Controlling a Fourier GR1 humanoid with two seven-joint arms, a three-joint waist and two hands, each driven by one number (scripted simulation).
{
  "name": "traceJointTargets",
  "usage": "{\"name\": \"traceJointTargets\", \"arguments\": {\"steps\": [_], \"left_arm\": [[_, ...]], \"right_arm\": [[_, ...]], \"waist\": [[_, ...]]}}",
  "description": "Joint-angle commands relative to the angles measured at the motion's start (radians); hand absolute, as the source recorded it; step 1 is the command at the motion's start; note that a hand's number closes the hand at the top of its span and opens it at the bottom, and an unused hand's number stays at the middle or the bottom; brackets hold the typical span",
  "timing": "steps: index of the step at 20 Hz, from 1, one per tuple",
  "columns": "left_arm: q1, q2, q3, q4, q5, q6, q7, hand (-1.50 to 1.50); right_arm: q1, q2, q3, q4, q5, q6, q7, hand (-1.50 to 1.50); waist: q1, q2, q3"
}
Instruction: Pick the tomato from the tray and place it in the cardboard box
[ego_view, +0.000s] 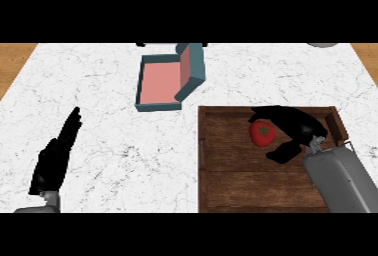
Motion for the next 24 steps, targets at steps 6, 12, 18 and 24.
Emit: {"name": "traceJointTargets", "arguments": {"steps": [6, 12, 18, 24], "left_arm": [[0.043, -0.026, 0.004, -0.011, -0.018, -0.002, -0.042, 0.0], [0.012, -0.001, 0.032, 0.001, -0.004, -0.012, 0.004, 0.0], [0.011, -0.008, 0.018, -0.019, -0.03, 0.006, 0.019, 0.0], [0.032, -0.011, 0.015, -0.029, -0.017, -0.016, -0.012, 0.0]], "right_arm": [[-0.008, 0.041, 0.029, 0.06, 0.176, -0.25, -0.086, 1.5], [0.056, 0.166, -0.039, -0.009, 0.301, -0.339, 0.39, 1.5], [0.143, 0.31, 0.052, -0.148, 0.513, -0.45, 0.829, 1.5], [0.174, 0.314, 0.256, -0.317, 0.65, -0.43, 1.138, 1.5]], "waist": [[0.004, 0.009, 0.006], [-0.031, -0.002, 0.002], [-0.028, -0.005, 0.002], [-0.004, 0.003, 0.005]]}}
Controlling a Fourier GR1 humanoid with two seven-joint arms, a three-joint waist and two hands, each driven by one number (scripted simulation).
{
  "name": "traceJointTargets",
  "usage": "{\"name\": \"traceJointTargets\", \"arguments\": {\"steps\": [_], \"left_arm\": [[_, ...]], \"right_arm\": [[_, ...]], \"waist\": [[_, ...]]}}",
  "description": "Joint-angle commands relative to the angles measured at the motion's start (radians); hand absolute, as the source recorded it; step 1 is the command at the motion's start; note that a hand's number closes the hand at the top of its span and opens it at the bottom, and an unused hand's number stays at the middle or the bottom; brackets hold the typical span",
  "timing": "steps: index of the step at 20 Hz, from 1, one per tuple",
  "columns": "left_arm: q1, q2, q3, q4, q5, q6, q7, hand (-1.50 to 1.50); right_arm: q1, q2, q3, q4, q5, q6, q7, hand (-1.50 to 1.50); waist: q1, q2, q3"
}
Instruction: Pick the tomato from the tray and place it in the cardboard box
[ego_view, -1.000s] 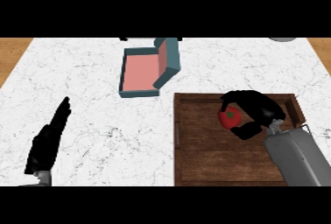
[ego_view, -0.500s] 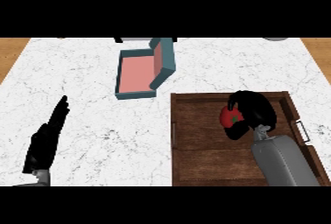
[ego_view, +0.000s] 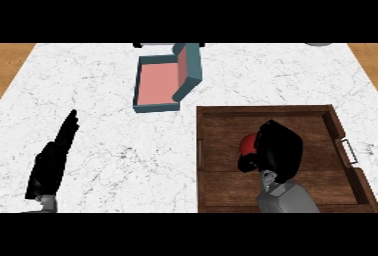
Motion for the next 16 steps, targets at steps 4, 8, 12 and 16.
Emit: {"name": "traceJointTargets", "arguments": {"steps": [4, 8, 12, 16], "left_arm": [[-0.026, -0.014, -0.015, -0.016, -0.014, 0.002, 0.031, 0.0], [-0.006, 0.003, 0.005, -0.013, 0.009, -0.02, 0.001, 0.0], [-0.023, -0.004, -0.006, -0.032, 0.006, -0.026, 0.043, 0.0], [-0.073, -0.022, -0.018, -0.007, -0.005, -0.021, 0.081, 0.0]], "right_arm": [[-0.066, 0.023, 0.211, -0.239, 0.047, 0.023, 0.297, 1.5], [-0.229, 0.024, 0.203, -0.26, 0.025, -0.112, 0.253, 1.5], [-0.334, 0.024, 0.283, -0.241, 0.006, -0.166, 0.272, 1.5], [-0.513, 0.024, 0.194, -0.115, -0.097, -0.195, 0.242, 1.5]], "waist": [[0.016, 0.007, 0.003], [0.036, 0.009, 0.002], [0.036, 0.01, 0.003], [0.035, 0.013, 0.003]]}}
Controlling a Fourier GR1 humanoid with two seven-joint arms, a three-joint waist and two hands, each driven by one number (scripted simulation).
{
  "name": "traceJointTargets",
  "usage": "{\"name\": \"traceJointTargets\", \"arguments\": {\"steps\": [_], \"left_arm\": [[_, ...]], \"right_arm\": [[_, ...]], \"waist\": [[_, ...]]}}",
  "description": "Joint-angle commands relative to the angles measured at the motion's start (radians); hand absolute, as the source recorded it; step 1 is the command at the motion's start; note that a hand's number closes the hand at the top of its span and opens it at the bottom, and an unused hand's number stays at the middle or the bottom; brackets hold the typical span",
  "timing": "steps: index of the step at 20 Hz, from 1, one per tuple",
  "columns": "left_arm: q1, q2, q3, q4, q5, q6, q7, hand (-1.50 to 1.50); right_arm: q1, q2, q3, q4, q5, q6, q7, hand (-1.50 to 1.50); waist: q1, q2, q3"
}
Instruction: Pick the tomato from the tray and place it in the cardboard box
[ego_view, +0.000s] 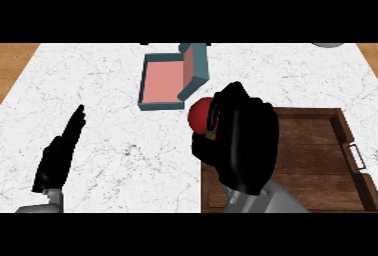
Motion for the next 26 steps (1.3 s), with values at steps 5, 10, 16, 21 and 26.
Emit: {"name": "traceJointTargets", "arguments": {"steps": [5, 10, 16, 21, 26], "left_arm": [[-0.038, 0.025, 0.031, 0.019, 0.017, -0.025, 0.007, 0.0], [-0.032, -0.029, -0.021, 0.011, -0.023, 0.011, 0.001, 0.0], [-0.048, 0.01, 0.007, 0.004, 0.003, -0.03, 0.001, 0.0], [-0.069, 0.001, 0.009, 0.059, -0.004, -0.022, -0.046, 0.0], [-0.089, -0.037, -0.033, 0.068, -0.041, 0.001, -0.016, 0.0]], "right_arm": [[-0.355, 0.008, -0.087, 0.23, -0.157, -0.087, 0.194, 1.5], [-0.472, 0.008, -0.184, 0.5, -0.212, -0.185, 0.108, 1.5], [-0.61, 0.008, -0.308, 0.82, -0.309, -0.287, -0.017, 1.5], [-0.682, 0.008, -0.353, 1.067, -0.377, -0.36, -0.112, 1.5], [-0.714, 0.008, -0.365, 1.249, -0.45, -0.429, -0.151, 1.5]], "waist": [[0.016, 0.003, -0.001], [0.023, 0.008, -0.001], [0.049, 0.016, -0.001], [0.054, 0.023, -0.002], [0.057, 0.025, -0.001]]}}
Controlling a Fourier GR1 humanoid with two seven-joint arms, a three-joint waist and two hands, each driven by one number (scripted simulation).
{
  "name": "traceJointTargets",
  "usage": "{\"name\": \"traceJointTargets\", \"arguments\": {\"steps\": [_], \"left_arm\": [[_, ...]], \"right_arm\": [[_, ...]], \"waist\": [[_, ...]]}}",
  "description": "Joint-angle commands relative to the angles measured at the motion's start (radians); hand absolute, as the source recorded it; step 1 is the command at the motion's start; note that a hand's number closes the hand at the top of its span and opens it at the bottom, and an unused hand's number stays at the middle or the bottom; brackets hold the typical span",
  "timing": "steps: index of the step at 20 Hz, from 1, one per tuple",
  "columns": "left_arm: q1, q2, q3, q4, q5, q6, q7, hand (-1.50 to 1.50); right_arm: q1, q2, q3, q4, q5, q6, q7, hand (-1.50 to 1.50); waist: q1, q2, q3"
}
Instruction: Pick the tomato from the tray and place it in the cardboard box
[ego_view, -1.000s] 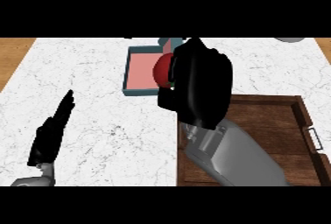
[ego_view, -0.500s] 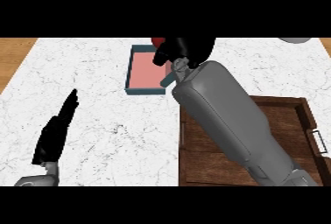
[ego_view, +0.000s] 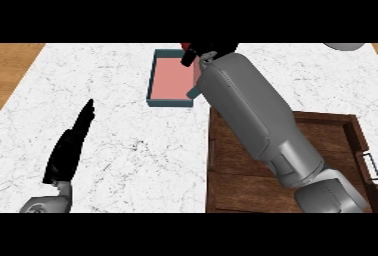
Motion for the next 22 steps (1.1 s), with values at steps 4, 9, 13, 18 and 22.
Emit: {"name": "traceJointTargets", "arguments": {"steps": [4, 9, 13, 18, 22], "left_arm": [[-0.034, 0.024, 0.01, -0.01, 0.014, -0.032, 0.005, 0.0], [-0.033, -0.01, -0.012, -0.006, 0.003, -0.014, 0.007, 0.0], [-0.031, -0.017, -0.016, 0.014, -0.015, 0.002, 0.005, 0.0], [-0.023, 0.014, 0.021, -0.011, 0.011, -0.016, 0.021, 0.0], [0.037, 0.011, 0.015, -0.029, 0.009, -0.016, 0.008, 0.0]], "right_arm": [[-0.038, 0.003, -0.041, 0.22, -0.103, -0.209, -0.012, -1.5], [-0.038, 0.003, -0.06, 0.291, -0.153, -0.321, -0.132, -1.5], [-0.026, 0.003, -0.085, 0.259, -0.15, -0.528, -0.187, -1.5], [-0.001, -0.001, -0.167, 0.203, -0.171, -0.73, -0.275, -1.5], [0.015, 0.002, -0.201, 0.121, -0.254, -0.82, -0.329, -1.5]], "waist": [[0.035, 0.01, 0.0], [0.043, 0.016, 0.001], [0.025, 0.013, 0.001], [-0.016, 0.001, 0.003], [-0.018, -0.01, 0.003]]}}
